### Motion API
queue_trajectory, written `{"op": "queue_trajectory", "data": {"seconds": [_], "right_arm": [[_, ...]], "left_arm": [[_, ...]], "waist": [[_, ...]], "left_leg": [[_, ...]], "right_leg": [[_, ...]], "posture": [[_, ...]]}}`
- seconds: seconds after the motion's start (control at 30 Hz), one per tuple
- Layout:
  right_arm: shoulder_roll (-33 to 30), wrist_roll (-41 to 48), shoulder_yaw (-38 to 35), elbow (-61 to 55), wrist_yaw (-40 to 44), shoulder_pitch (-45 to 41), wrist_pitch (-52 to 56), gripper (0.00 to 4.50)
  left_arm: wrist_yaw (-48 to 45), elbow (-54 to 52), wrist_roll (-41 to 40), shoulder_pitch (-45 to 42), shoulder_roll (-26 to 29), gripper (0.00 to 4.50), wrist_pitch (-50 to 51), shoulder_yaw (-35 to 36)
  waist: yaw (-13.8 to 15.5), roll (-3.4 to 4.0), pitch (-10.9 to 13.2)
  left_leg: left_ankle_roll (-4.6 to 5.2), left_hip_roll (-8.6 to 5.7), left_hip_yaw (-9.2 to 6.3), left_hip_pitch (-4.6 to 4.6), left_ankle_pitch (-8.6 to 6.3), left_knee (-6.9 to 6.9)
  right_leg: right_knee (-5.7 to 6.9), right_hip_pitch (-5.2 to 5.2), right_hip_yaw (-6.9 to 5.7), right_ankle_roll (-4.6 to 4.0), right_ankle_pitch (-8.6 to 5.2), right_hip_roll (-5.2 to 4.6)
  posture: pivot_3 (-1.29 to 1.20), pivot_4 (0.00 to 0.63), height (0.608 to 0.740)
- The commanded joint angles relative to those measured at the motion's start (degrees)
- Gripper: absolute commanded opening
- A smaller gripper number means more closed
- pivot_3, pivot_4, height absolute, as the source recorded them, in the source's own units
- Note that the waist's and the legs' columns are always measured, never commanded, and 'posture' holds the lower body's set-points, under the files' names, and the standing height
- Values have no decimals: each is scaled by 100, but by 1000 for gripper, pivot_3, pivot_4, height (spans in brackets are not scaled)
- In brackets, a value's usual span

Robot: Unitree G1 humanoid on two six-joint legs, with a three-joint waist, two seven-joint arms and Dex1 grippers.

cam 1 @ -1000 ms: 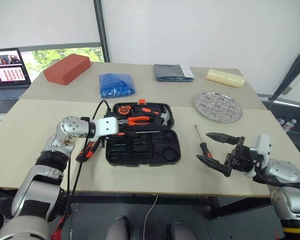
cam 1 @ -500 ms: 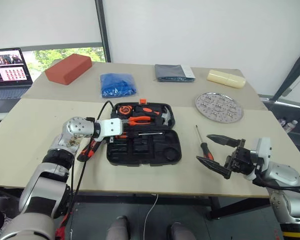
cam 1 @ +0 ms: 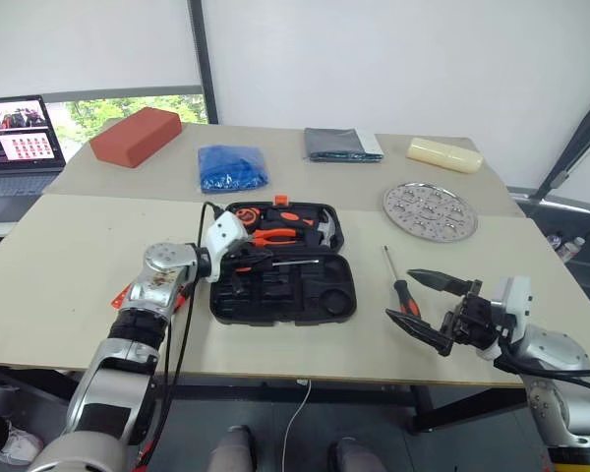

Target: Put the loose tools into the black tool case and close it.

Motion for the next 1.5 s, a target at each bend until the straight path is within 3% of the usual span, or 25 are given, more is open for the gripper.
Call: {"op": "queue_trajectory", "data": {"seconds": [0.03,0.3,0.43,0.5,0.6,0.73,0.9,1.03,1.2,1.37,1.5], "right_arm": [[2,43,-178,-213,-48,29,-117,4500],[57,43,-227,-411,-231,311,-91,4500],[106,-4,-538,-583,-742,640,43,4500],[121,-186,-721,-648,-1053,869,27,4500],[89,-822,-1086,-757,-1933,1465,387,4500],[137,-687,-1458,-862,-1967,2246,620,4500],[210,-611,-1647,-613,-1762,2890,623,4500],[111,-439,-1640,-924,-1911,2880,1048,4500],[-238,-67,-1275,-1544,-2578,1828,2525,4500],[-792,-2,-357,-1594,-2909,483,4205,4500],[-689,-93,330,-1297,-3382,-585,5392,4500]], "left_arm": [[214,228,402,-104,-84,35,278,-304],[294,177,306,-93,-296,35,264,-228],[-96,-587,-705,360,-159,1037,-700,761],[-551,-986,-1224,704,-1,1824,-966,1136],[-1239,-2169,-2047,1502,491,2917,-551,1563],[-1345,-3238,-2397,2483,1029,4413,-191,1829],[-1343,-3660,-2060,3597,1297,4466,-1058,2187],[-1462,-4017,-2382,4361,1573,4466,-735,2382],[-1295,-4481,-2831,4659,1521,4466,-295,2368],[-1023,-4962,-2996,4700,1365,4466,95,2105],[-898,-5164,-2949,4784,1273,4466,125,1997]], "waist": [[3,1,-1],[57,38,-23],[38,40,-24],[7,40,-23],[-31,42,-25],[-14,61,-35],[-17,63,-36],[-34,62,-36],[-106,72,-34],[-38,68,-34],[-46,68,-34]], "left_leg": [[-1,0,0,4,0,0],[-9,-5,-7,15,-3,1],[-35,-5,-7,12,-18,1],[3,-5,-8,5,6,-1],[5,-3,-8,2,7,-18],[5,-3,-6,14,7,-41],[-41,-1,-2,30,-22,-32],[-50,2,3,54,-28,-36],[-52,1,21,69,-30,-47],[-51,-4,22,69,-29,-51],[-35,-5,28,30,-22,-47]], "right_leg": [[0,3,0,1,-1,0],[2,20,1,22,-18,0],[3,14,6,16,-15,-1],[3,8,6,-13,1,1],[4,-2,7,-20,-7,3],[6,-1,6,-29,-20,2],[1,11,8,-42,-63,-5],[0,1,6,-48,-63,-15],[-4,-2,6,-50,-63,-36],[-7,0,-3,-52,-65,-39],[-3,-4,6,-70,-60,-33]], "posture": [[0,150,740],[0,150,740],[0,150,740],[0,150,740],[0,150,740],[0,150,740],[0,150,740],[0,150,740],[0,150,740],[0,150,740],[0,150,740]]}}
